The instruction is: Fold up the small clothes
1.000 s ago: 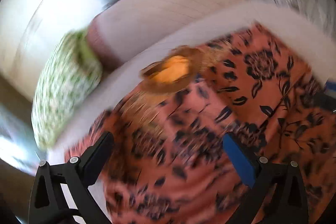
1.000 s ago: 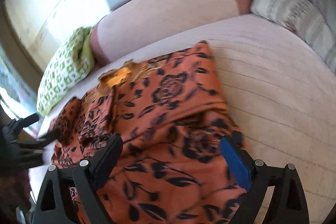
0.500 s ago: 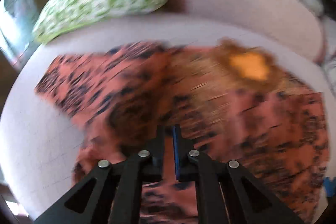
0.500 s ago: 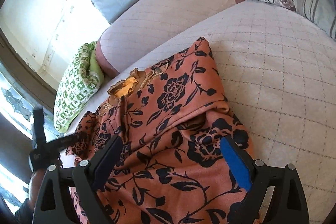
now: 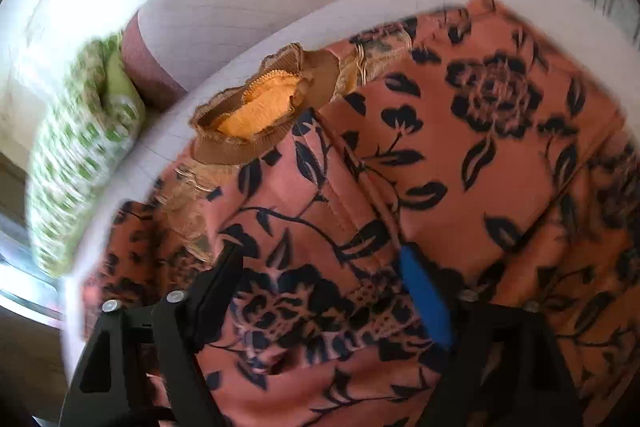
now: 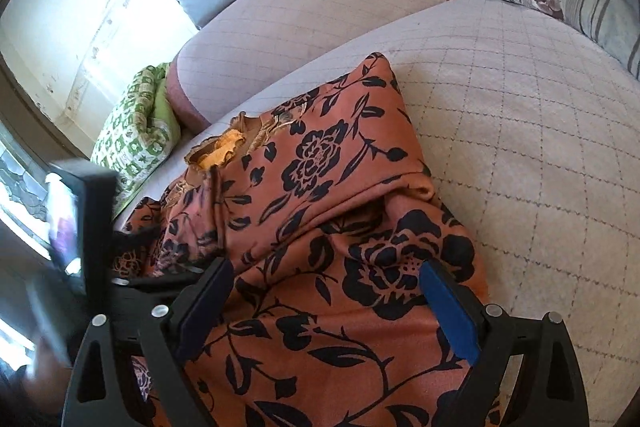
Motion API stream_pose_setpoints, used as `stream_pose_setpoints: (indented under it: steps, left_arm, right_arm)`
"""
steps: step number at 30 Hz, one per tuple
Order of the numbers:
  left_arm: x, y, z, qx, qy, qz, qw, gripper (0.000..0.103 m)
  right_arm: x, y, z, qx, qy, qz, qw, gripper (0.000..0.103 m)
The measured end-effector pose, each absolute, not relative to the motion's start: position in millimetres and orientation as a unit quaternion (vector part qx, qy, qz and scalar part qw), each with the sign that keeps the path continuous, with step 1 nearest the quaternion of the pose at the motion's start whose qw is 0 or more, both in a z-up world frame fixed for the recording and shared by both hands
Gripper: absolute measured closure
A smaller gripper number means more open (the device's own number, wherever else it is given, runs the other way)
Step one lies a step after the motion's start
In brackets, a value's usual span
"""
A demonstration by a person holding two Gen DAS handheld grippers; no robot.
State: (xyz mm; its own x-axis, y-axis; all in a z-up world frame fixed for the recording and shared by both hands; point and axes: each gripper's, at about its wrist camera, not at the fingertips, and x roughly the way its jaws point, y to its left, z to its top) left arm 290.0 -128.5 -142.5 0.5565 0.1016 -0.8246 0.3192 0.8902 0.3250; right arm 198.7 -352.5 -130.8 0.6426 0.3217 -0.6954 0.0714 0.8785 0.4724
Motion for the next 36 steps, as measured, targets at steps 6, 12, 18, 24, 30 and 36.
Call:
stream_pose_setpoints:
  steps: [6,12,18,24,30,36]
  left_arm:
    - [287.7,-26.3,-85.1,-0.005,0.405,0.016,0.914,0.095]
    - [270.2,57.3,-107.6,-0.114,0.420,0.079,0.897,0.036]
    - [272.8,52.8,-129.2,-0.071,0.443,0.046,0.893,0.037]
    - [283.8,47.1,-139.2,-0.048,0.461,0.022,0.886,0.086]
    - [281.4,27.5,-115.0,-0.009,0.407,-0.017,0.913,0.096]
    - [295.9,22.8,-139.4,0.049,0.411,-0.006,0.910,0.096]
  right_arm:
    - [198.1,-360.3,-127.7,0.256,0.411,0.073,0.872,0.008]
    - [198.5,-361.0,-128.4,0.259,0.412,0.070,0.871,0.008]
    - [196.8,-363.0,-126.4,0.251,0.417,0.060,0.872,0.008]
    - [224.7,-400.2,-101.8,0.242,0.395,0.013,0.886,0.007]
    - [303.5,-414.8,-134.5,0.265,0.495,0.078,0.824,0.038]
    - [287.3,-395.2,-107.3,0.144,0.446,0.025,0.883,0.089]
